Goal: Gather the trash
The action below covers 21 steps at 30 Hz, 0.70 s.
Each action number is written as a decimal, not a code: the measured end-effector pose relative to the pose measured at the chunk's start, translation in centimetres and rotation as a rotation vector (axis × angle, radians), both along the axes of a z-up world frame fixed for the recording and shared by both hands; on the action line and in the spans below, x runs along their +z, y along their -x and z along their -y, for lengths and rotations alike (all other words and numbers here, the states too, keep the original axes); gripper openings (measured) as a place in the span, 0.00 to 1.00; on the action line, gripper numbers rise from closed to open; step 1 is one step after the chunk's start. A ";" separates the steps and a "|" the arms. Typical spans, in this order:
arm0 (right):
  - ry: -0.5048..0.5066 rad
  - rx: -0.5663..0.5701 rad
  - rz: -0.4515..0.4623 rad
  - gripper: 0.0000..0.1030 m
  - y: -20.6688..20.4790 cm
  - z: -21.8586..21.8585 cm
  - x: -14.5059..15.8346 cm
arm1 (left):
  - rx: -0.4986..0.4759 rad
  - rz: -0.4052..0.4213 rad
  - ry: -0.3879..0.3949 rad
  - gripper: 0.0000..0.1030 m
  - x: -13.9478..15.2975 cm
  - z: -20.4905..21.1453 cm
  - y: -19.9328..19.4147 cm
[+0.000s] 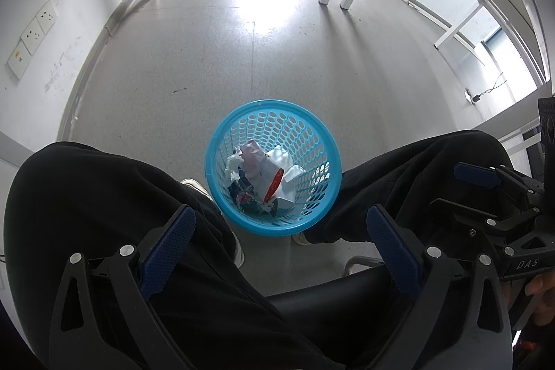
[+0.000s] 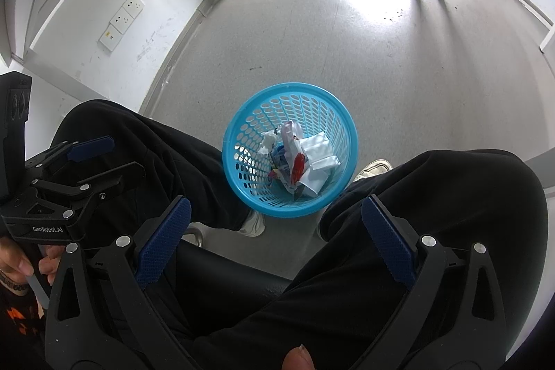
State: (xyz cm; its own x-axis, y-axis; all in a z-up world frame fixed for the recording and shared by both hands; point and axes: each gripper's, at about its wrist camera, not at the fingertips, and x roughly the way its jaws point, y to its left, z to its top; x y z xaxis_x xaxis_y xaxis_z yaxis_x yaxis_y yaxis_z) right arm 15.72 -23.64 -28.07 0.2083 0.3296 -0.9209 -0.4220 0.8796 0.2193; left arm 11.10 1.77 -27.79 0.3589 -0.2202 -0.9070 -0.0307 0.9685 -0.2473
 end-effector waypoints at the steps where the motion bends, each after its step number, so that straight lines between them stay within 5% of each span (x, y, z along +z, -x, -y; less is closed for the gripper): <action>1: 0.000 -0.001 0.000 0.92 -0.1 0.0 0.0 | 0.001 0.000 0.001 0.94 0.0 0.1 0.0; 21: -0.001 0.000 -0.004 0.92 -0.1 0.1 0.0 | 0.003 -0.004 0.007 0.94 -0.3 0.0 0.1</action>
State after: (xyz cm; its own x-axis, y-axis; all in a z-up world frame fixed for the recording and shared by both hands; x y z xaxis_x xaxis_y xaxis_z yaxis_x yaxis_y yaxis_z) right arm 15.81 -23.73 -28.11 0.2050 0.3307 -0.9212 -0.4211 0.8794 0.2220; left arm 10.98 1.80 -28.04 0.3561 -0.2257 -0.9068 -0.0343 0.9666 -0.2541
